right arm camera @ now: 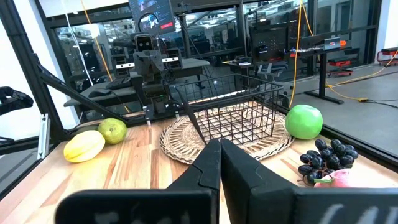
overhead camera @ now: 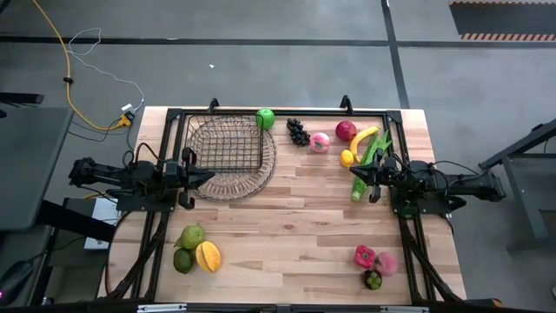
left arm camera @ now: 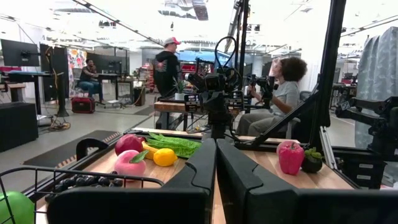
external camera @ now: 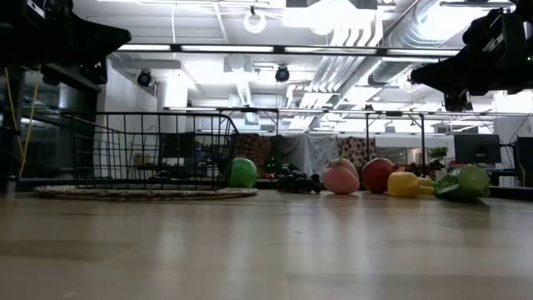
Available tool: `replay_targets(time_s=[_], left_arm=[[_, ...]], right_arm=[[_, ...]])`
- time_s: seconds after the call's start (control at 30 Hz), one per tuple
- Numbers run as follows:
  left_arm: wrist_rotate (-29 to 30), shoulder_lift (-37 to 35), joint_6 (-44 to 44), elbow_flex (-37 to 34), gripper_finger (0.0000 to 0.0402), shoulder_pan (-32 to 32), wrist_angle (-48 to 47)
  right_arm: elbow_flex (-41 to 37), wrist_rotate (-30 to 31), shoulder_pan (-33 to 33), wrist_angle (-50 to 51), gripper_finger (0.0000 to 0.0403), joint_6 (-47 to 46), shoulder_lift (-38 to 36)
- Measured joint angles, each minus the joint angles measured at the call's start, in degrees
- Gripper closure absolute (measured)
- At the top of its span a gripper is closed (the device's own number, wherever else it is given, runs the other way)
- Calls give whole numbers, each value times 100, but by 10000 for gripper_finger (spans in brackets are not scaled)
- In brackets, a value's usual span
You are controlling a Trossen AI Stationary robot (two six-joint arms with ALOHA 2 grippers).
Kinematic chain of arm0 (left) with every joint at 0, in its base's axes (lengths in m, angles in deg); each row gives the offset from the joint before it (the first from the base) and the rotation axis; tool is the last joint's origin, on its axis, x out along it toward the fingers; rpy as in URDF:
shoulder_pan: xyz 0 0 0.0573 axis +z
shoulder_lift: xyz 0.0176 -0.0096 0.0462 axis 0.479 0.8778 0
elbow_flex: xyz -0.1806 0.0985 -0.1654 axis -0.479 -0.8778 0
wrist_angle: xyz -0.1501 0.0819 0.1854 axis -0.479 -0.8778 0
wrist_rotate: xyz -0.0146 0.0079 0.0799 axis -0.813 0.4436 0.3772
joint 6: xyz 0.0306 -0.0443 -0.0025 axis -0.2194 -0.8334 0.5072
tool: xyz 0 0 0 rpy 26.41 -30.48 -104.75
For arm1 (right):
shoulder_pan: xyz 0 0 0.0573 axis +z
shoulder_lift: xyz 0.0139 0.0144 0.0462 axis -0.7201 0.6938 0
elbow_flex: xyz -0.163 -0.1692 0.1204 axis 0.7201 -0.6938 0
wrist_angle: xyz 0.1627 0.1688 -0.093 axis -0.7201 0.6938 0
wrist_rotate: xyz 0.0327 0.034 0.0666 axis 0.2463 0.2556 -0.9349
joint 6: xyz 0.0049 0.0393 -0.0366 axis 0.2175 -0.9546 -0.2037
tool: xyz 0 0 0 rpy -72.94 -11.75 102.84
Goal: Build produce basket
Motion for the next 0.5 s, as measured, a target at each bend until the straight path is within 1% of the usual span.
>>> replay_targets(time_s=[0.23,0.33,0.5], left_arm=[[46,0,2,0,398,1,13],[179,0,-18,1,398,0,358],[48,45,-42,1,387,-1,1052]], right_arm=[[0,-1,-2,0,402,0,0],[-2,0,0,0,402,0,0],[-1,-1,0,-1,402,0,0]])
